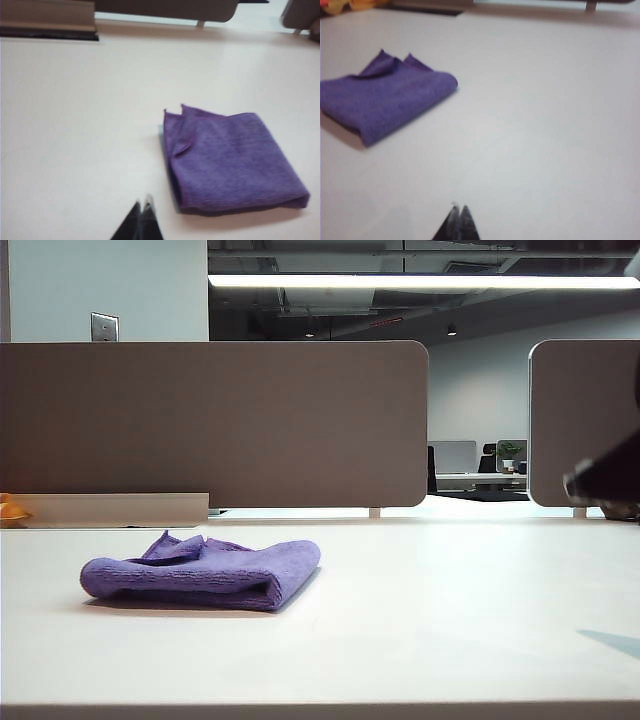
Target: Fold the bottom of the cloth upward, then fold it vertically to form a square shape.
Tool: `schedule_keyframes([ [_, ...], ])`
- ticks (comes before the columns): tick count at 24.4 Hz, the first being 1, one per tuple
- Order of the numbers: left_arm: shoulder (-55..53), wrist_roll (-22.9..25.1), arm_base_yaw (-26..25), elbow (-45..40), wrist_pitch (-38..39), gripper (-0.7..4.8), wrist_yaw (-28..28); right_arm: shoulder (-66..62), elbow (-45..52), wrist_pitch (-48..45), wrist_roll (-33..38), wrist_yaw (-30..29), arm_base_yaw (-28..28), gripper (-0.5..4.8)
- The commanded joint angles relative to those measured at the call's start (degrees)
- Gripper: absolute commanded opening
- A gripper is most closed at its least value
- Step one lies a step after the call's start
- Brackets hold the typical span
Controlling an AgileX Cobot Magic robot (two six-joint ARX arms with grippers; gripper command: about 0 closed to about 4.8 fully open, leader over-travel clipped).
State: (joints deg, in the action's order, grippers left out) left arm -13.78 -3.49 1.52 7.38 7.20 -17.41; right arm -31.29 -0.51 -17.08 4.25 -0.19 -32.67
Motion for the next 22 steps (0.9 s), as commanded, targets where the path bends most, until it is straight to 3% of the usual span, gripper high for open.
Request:
schedule_keyframes([
  [1, 0.0, 0.1, 0.0, -1.9, -0.7, -0.06, 2.4, 0.1, 0.0, 3.2, 0.2, -0.2, 0.0, -0.05],
  [9, 0.0, 1.5, -0.1, -5.9, -0.5, -0.06, 8.3, 0.1, -0.1, 10.9, 0.2, 0.0, 0.0, 0.0],
  [22, 0.0, 1.2, 0.0, -7.0, 0.4, -0.03, 8.3, 0.1, -0.1, 12.6, 0.2, 0.2, 0.0, 0.0],
])
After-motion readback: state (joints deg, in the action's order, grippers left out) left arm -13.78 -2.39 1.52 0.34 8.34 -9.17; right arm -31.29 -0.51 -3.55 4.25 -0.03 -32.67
